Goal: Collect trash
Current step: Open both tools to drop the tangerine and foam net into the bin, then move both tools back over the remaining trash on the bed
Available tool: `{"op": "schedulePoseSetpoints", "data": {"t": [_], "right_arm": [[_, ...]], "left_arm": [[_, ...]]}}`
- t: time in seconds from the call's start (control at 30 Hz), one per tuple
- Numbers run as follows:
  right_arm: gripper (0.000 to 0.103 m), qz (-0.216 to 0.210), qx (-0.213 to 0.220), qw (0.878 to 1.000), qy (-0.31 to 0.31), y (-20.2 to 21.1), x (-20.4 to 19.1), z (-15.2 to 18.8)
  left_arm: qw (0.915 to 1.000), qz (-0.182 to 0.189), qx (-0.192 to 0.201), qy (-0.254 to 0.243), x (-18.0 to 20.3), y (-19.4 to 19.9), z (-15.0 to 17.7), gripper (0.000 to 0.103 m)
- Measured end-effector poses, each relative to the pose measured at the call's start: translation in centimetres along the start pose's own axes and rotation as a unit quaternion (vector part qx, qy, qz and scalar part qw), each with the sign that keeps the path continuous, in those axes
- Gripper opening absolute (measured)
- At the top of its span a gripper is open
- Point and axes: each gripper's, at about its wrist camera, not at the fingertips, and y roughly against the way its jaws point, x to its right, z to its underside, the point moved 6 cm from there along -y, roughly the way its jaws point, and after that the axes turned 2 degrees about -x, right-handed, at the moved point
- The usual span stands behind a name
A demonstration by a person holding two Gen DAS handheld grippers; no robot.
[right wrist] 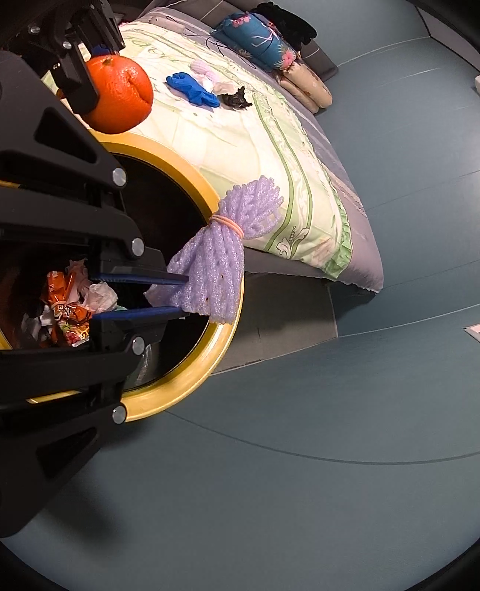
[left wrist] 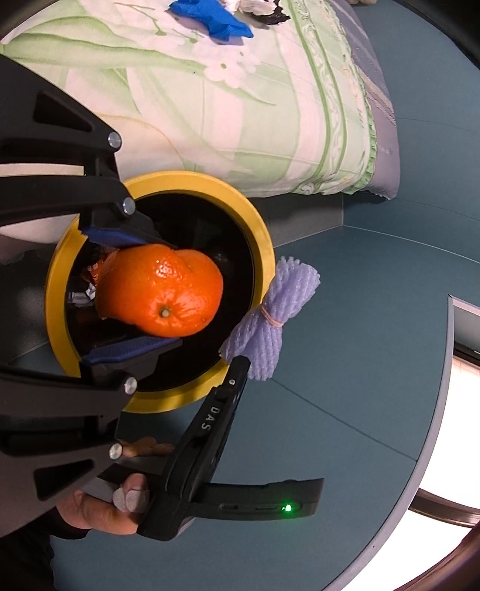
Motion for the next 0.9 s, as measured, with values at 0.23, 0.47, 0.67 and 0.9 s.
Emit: {"op": "schedulePoseSetpoints", "data": {"t": [0.23, 0.47, 0.67, 0.9], "right_arm": [[0.012, -0.004, -0.002, 1.000, -0.012, -0.1, 0.6, -0.1], [0.041, -0.004, 0.005, 0.999, -0.033, 0.2, 1.3, -0.3], [0.041, 0.001, 0.020, 0.999, -0.034, 0.8, 1.4, -0.7], [0.044, -0.011, 0.040, 0.999, -0.035, 1.8, 1.3, -1.2]], "left_arm": [[0.9999, 0.005, -0.004, 0.009, -0.4, -0.1, 0.1, 0.045], [0.9998, -0.002, 0.019, 0.008, -0.5, 1.3, -0.2, 0.066], [0.9993, -0.017, 0.028, 0.019, -1.8, 2.2, -0.2, 0.066], [0.9977, -0.038, 0.041, 0.040, -4.1, 3.5, -0.4, 0.069]]}}
